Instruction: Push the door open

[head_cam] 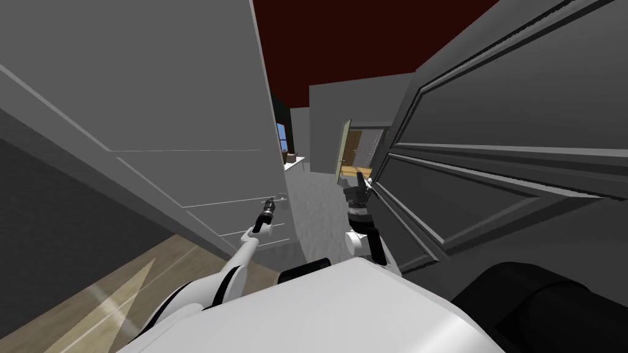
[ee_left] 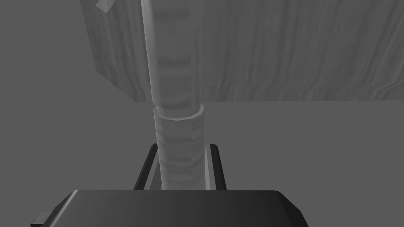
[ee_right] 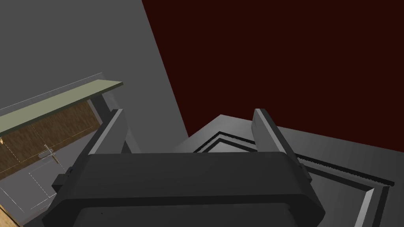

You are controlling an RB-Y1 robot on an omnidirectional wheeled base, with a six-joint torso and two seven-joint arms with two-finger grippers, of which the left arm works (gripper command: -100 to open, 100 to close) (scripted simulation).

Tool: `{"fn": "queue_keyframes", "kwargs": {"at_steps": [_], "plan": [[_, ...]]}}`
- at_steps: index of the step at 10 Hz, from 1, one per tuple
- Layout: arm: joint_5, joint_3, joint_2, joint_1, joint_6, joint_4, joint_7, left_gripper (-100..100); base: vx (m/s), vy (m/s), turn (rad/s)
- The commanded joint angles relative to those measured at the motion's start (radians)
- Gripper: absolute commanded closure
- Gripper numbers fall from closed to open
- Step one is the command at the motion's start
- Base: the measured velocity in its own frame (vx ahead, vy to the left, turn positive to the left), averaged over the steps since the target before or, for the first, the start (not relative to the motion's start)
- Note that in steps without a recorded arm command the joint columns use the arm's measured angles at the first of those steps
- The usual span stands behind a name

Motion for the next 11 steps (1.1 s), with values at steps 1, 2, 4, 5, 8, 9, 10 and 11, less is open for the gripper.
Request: {"fn": "queue_keyframes", "kwargs": {"at_steps": [1,2,4,5,8,9,10,11], "plan": [[0.01,0.021,0.009,-0.016,-0.007,0.014,-0.008,100,0.147,-0.105,0.06],[0.014,0.029,0.009,-0.015,-0.006,0.013,-0.012,100,0.132,-0.113,0.063],[0.02,0.041,0.009,-0.013,-0.004,0.011,-0.017,100,0.135,-0.117,0.053],[0.024,0.05,0.008,-0.012,-0.003,0.01,-0.021,100,0.154,-0.116,0.063],[0.031,0.067,0.022,-0.005,0.0,0.008,-0.023,100,0.097,-0.057,0.056],[0.033,0.072,0.024,-0.004,0.0,0.008,-0.025,100,0.16,-0.044,0.034],[0.035,0.078,0.027,-0.003,0.0,0.008,-0.027,100,0.179,-0.107,0.05],[0.037,0.085,0.03,-0.001,0.0,0.008,-0.029,100,0.166,-0.083,0.055]]}}
